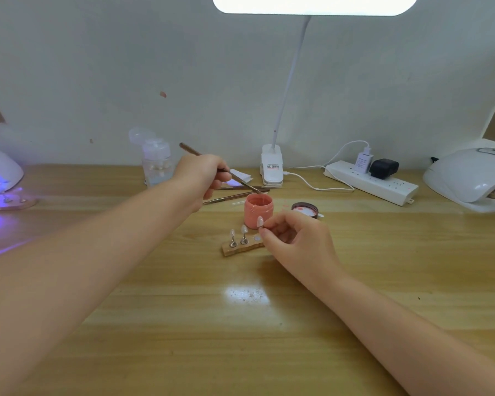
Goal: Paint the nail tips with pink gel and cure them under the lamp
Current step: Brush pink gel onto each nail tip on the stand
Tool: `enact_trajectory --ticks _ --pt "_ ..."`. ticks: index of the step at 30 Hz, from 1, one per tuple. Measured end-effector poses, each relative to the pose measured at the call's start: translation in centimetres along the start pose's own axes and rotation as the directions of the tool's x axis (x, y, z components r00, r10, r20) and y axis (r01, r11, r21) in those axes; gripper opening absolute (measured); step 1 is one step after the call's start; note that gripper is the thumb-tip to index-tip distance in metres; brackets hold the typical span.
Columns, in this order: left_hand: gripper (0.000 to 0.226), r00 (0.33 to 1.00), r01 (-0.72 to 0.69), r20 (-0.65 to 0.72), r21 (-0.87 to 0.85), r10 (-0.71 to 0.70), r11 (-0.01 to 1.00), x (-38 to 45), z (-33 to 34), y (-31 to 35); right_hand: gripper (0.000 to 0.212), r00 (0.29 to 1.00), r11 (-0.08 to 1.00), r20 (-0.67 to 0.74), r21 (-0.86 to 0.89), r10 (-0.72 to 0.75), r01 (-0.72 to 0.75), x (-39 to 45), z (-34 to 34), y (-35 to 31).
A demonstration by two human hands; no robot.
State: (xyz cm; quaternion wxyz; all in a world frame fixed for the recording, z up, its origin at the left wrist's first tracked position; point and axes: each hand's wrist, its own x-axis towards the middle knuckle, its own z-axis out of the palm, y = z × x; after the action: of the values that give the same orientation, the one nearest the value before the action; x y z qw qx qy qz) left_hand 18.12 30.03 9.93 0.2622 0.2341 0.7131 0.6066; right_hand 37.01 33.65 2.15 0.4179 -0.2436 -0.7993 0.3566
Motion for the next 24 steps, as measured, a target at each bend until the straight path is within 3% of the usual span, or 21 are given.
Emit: enact_trajectory --ticks 13,18,24 --pt "0.020 0.983 0.183 0.013 -0.120 -0.183 0.976 0.6 -2.2 -2.5 0.009 1.000 1.000 0.007 -0.018 -0.009 0.009 0.0 0.0 0.0" --pt "0.017 0.985 0.153 -0.047 -0.173 -0.164 0.973 0.6 -3.1 -3.0 0.008 1.000 1.000 0.008 -0.021 -0.008 0.008 0.0 0.0 0.0" --pt "0.019 0.989 0.150 0.039 -0.287 -0.145 0.946 0.0 -2.4 -2.7 0.009 1.000 1.000 0.011 -0.019 -0.012 0.013 0.0 0.0 0.1"
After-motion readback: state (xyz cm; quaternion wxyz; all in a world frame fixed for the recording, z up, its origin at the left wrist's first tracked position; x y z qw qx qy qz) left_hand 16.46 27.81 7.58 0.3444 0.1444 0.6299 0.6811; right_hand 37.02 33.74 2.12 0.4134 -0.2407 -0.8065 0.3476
